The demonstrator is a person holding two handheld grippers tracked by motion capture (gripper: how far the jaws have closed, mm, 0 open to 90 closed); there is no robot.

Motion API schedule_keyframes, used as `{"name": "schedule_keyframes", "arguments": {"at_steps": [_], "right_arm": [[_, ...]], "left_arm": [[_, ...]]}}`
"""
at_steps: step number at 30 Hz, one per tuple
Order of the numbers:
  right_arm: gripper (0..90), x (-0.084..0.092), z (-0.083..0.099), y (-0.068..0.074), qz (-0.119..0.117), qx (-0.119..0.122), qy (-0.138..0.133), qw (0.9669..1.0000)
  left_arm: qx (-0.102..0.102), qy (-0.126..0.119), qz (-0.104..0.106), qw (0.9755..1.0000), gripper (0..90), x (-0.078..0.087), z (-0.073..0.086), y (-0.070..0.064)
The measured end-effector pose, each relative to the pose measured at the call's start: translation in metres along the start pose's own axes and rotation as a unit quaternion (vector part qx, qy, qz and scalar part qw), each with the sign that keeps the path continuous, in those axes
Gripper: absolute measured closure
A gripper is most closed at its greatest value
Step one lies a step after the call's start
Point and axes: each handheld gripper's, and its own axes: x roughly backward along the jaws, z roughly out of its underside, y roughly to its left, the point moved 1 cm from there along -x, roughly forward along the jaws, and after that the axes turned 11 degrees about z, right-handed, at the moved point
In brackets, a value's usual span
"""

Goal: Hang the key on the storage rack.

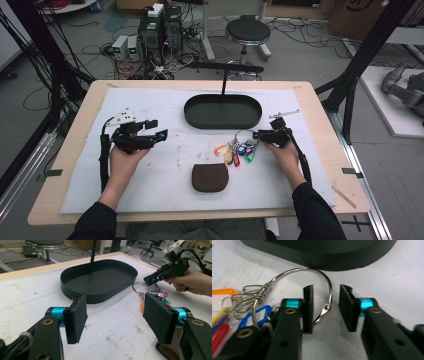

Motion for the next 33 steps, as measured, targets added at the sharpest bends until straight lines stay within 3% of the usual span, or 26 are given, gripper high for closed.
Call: {"name": "schedule_keyframes", "arguments": {"at_steps": [4, 9, 16, 28, 33], "right_arm": [[77.8, 0.001, 0.000, -0.001, 0.001, 0.004, 0.001, 1.0000], [84.4, 0.003, -0.001, -0.001, -0.002, 0.005, -0.005, 1.0000], [84.5, 0.007, 0.000, -0.003, -0.006, -0.004, -0.013, 0.9999], [78.2, 0.008, 0.004, -0.013, -0.027, -0.036, 0.013, 0.9989], [80.1, 0.005, 0.004, -0.008, -0.023, -0.017, 0.020, 0.9994]], "left_arm": [[0.005, -0.002, -0.003, 1.0000, 35.1, 0.003, 0.002, 0.002], [0.005, -0.005, -0.004, 1.0000, 35.0, 0.004, 0.002, 0.001], [0.005, -0.002, -0.003, 1.0000, 34.9, 0.004, 0.002, 0.002], [0.005, 0.004, -0.002, 1.0000, 34.8, 0.002, 0.003, 0.001], [0.007, 0.006, -0.002, 1.0000, 34.8, 0.000, 0.004, 0.001]]}}
